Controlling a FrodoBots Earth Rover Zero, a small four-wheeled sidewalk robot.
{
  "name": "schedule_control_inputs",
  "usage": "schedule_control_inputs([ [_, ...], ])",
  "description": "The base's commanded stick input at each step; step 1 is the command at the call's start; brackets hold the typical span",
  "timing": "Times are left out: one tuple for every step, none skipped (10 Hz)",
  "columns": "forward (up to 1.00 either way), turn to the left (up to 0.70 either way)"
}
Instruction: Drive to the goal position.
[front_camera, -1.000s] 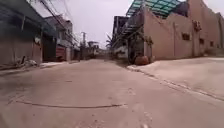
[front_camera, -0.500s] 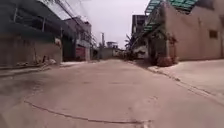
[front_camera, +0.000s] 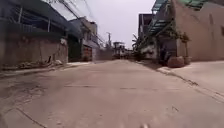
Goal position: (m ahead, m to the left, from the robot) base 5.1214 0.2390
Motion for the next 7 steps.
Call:
schedule_control_inputs([
  [0.7, -0.12],
  [0.7, -0.34],
  [0.7, -0.34],
  [0.7, -0.34],
  [0.7, -0.34],
  [0.7, -0.23],
  [0.7, 0.0],
])
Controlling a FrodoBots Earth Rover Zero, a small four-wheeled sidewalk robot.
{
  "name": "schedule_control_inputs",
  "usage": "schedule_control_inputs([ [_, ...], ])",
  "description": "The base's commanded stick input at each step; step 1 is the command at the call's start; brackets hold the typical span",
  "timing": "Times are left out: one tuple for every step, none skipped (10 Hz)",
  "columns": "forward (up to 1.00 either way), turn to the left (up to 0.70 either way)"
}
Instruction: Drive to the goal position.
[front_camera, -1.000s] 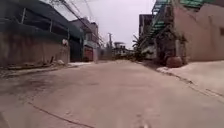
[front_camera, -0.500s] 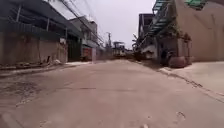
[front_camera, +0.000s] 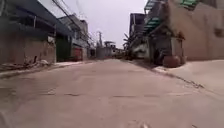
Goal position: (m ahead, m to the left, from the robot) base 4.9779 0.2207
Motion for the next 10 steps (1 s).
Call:
schedule_control_inputs([
  [0.7, 0.01],
  [0.7, 0.01],
  [0.7, 0.01],
  [0.7, 0.01],
  [0.7, 0.01],
  [0.7, 0.01],
  [0.72, 0.01],
  [0.83, 0.01],
  [0.85, 0.01],
  [0.85, 0.01],
])
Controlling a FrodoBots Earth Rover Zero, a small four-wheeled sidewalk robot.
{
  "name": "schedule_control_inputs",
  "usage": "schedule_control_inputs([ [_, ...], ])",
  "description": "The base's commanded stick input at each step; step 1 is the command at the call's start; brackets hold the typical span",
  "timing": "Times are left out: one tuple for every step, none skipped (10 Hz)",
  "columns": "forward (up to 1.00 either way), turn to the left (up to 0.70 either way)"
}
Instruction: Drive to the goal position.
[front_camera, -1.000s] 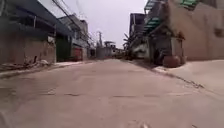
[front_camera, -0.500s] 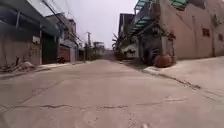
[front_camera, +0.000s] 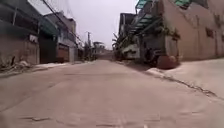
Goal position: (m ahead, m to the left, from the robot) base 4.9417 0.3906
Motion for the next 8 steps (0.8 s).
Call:
schedule_control_inputs([
  [0.85, 0.01],
  [0.85, 0.01],
  [0.85, 0.01],
  [0.85, 0.01],
  [0.85, 0.01],
  [0.85, 0.01],
  [0.85, 0.01],
  [0.85, 0.01],
])
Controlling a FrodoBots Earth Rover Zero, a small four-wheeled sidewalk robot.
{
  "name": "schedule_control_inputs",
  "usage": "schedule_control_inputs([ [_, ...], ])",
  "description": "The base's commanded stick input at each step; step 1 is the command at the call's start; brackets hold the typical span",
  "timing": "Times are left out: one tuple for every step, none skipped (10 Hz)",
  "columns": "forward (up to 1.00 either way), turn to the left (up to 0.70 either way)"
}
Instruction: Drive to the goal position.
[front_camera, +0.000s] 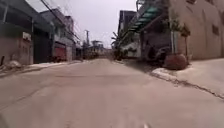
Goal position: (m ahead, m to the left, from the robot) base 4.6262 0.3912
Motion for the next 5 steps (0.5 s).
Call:
schedule_control_inputs([
  [0.92, 0.01],
  [1.0, 0.01],
  [1.0, 0.01],
  [1.0, 0.01],
  [1.0, 0.01],
])
